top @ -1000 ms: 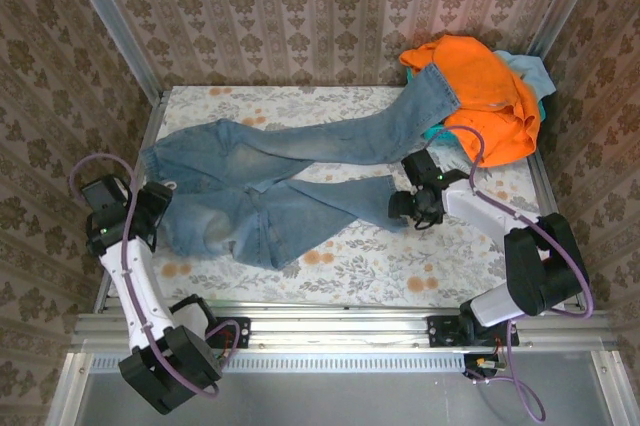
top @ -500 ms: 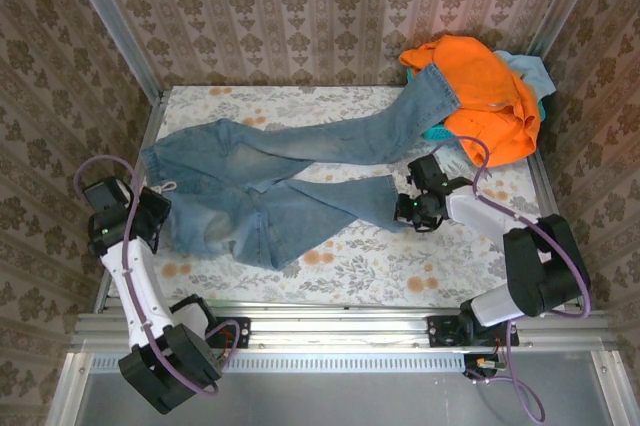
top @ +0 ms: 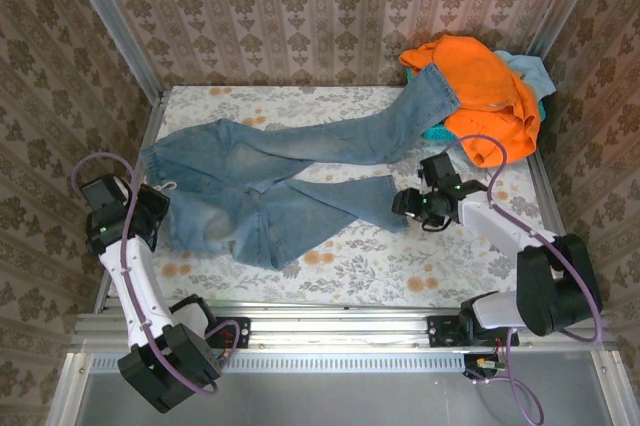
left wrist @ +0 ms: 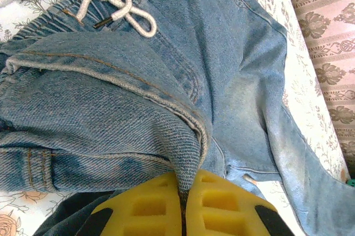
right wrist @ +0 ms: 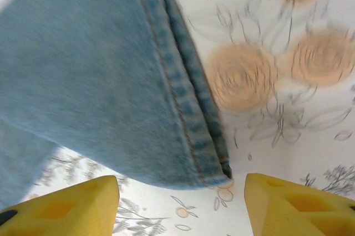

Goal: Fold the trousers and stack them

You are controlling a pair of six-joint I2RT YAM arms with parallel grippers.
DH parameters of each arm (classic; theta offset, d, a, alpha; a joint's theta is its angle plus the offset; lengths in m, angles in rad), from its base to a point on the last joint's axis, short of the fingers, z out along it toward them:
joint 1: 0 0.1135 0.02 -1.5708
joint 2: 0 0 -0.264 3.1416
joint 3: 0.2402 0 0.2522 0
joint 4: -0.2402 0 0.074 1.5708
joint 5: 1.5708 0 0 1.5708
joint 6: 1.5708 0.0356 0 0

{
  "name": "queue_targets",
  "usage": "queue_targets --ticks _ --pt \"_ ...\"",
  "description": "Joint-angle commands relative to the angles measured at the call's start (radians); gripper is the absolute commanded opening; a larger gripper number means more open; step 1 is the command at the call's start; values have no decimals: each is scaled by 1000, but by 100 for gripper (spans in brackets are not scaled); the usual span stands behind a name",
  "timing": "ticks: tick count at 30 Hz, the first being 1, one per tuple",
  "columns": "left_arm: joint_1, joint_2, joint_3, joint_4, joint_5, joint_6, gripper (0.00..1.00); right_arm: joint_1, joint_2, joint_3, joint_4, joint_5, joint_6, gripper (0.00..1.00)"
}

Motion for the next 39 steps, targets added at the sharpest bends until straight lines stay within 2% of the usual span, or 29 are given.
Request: queue_targets --ticks 1,4,7,9,11,20,29,35,39 --pt "-3 -1 13 25 31 -10 0 -5 64 -29 71 -68 34 62" --pt "-2 -2 11 24 31 -8 0 -8 117 -45 121 -119 51 57" --pt "-3 -4 10 24 30 -5 0 -10 131 -44 148 -147 60 34" --pt "-1 -4 10 25 29 -5 0 -10 109 -39 144 -135 62 12" --pt "-1 -2 15 25 32 -6 0 -10 70 -28 130 -114 59 0" --pt "2 26 67 33 22 -11 0 -32 -141 173 -9 47 18 0" --pt "25 71 130 47 17 -27 0 -235 -313 385 -166 90 12 0" --pt "32 90 145 63 23 -38 0 -305 -457 371 -254 145 30 0" --pt "32 92 142 68 26 -39 0 -309 -563 349 -311 117 31 0"
